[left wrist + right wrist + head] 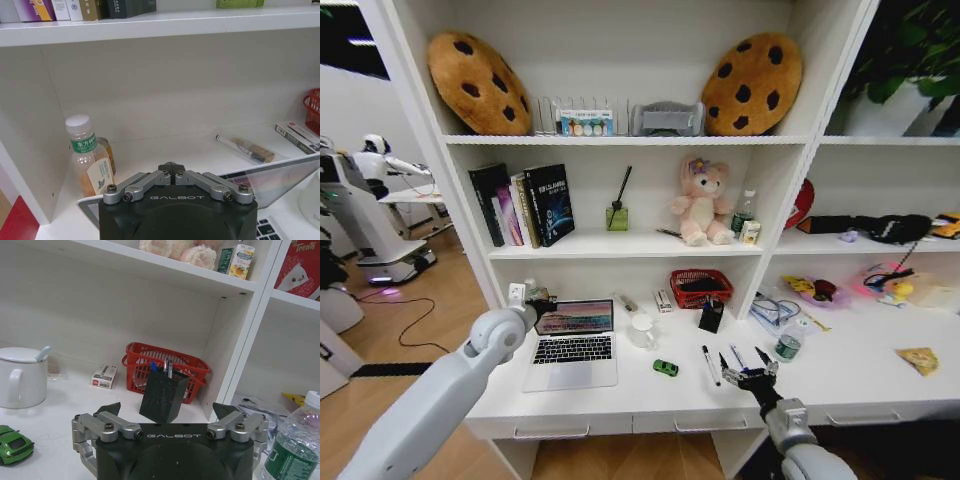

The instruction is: Organize the objects on the table.

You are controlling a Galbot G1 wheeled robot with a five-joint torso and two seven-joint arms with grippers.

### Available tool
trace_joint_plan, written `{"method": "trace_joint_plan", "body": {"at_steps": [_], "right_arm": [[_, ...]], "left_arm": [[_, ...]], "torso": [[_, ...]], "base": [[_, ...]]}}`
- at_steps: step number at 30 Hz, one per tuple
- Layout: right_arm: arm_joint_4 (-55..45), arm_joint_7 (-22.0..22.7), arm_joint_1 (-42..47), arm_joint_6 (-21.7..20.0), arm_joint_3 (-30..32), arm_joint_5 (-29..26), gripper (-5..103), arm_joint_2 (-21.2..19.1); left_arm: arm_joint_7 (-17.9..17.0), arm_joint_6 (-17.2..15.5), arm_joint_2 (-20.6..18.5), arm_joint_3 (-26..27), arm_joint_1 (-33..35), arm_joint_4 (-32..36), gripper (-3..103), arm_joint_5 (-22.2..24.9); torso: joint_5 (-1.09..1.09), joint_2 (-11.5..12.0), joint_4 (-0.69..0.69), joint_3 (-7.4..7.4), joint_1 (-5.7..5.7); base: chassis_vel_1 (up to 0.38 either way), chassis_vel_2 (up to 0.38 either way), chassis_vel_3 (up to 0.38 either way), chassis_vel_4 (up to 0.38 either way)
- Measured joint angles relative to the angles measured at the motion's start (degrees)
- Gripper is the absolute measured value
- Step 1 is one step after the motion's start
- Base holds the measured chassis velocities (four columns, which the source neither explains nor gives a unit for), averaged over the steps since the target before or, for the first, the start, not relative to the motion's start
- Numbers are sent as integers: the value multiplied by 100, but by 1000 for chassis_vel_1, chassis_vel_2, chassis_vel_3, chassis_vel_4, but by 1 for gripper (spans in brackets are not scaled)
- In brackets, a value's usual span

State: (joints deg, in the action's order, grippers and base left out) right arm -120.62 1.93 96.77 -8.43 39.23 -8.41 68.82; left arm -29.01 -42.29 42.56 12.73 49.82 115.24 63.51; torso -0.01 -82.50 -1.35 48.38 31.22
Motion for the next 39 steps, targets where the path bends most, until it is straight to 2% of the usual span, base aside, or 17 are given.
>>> {"method": "trace_joint_plan", "body": {"at_steps": [7, 10, 15, 18, 21, 25, 26, 28, 29, 30, 31, 32, 33, 34, 35, 37, 39], "right_arm": [[-28, 17, 64, 4, -59, 93, 100, 87], [-45, 17, 65, 2, -129, 163, 100, 167], [-93, 21, 51, -56, -189, 190, 100, 207], [-94, 23, 83, -77, -199, 214, 100, 259], [-88, 23, 111, -79, -206, 247, 100, 312], [-88, 23, 128, -79, -214, 276, 100, 372], [-92, 23, 133, -80, -218, 282, 100, 389], [-145, 23, 142, -86, -223, 288, 100, 414], [-145, 23, 142, -86, -223, 288, 100, 414], [-176, 24, 143, -89, -223, 289, 100, 422], [-183, 23, 136, -90, -225, 288, 100, 427], [-183, 23, 136, -90, -225, 288, 100, 427], [-204, 24, 123, -96, -227, 288, 100, 433], [-204, 24, 123, -96, -227, 288, 100, 433], [-224, 24, 123, -98, -227, 285, 100, 432], [-309, 30, 183, -97, -169, 272, 100, 437], [-339, 41, 204, -97, -142, 258, 100, 438]], "left_arm": [[76, 5, -328, 719, 1163, 802, 0, 40], [168, 7, -341, 802, 1652, 1093, 0, -151], [76, 8, -219, 466, 1848, 1296, 0, -335], [-196, 11, -89, -141, 1721, 1186, 0, -217], [-309, 11, -11, -362, 1671, 993, 0, -105], [-237, 12, 146, -443, 1622, 711, 0, -178], [-76, 43, 262, -392, 1595, 591, 0, -316], [470, 660, 710, -46, 1510, 219, 0, -902], [470, 660, 710, -46, 1510, 219, 0, -902], [1015, 1279, 1035, 460, 1518, -73, 5, -1549], [1235, 1645, 1166, 677, 1541, -204, 10, -1861], [1235, 1645, 1166, 677, 1541, -204, 10, -1861], [1604, 2315, 1383, 1081, 1669, -449, 15, -2349], [1604, 2315, 1383, 1081, 1669, -449, 15, -2349], [1881, 2657, 1516, 1407, 1843, -577, 20, -2536], [2484, 3086, 1705, 2065, 2432, -635, 31, -2819], [2652, 3153, 1764, 2314, 2690, -597, 36, -2907]], "torso": [[1, 0, 2, 0, 0], [1, 0, 2, 0, -1], [1, 0, 1, 0, -1], [1, 0, -1, 0, 0], [1, 0, 0, 0, 0], [1, 0, 0, 0, 0], [1, 0, 1, 1, 0], [0, 0, -1, 0, 0], [0, 0, -1, 0, 0], [2, 1, -1, 1, 0], [2, 1, -2, 1, 0], [2, 1, -2, 1, 0], [2, 1, 0, 1, 0], [2, 1, 0, 1, 0], [0, 1, 0, 1, 1], [0, 1, 0, 0, 1], [-1, 1, -1, 0, 1]], "base": [[0, 0, 0, 0], [0, 0, 0, 0], [0, 0, 0, 0], [0, 0, 0, 0], [0, 0, 0, 0], [0, 0, 0, 0], [0, 0, 0, 0], [0, 0, 0, 0], [0, 0, 0, 0], [0, 0, 0, 0], [0, 0, 0, 0], [0, 0, 0, 0], [0, 0, 0, 0], [0, 0, 0, 0], [0, 0, 0, 0], [0, 0, 0, 0], [0, 0, 0, 0]]}}
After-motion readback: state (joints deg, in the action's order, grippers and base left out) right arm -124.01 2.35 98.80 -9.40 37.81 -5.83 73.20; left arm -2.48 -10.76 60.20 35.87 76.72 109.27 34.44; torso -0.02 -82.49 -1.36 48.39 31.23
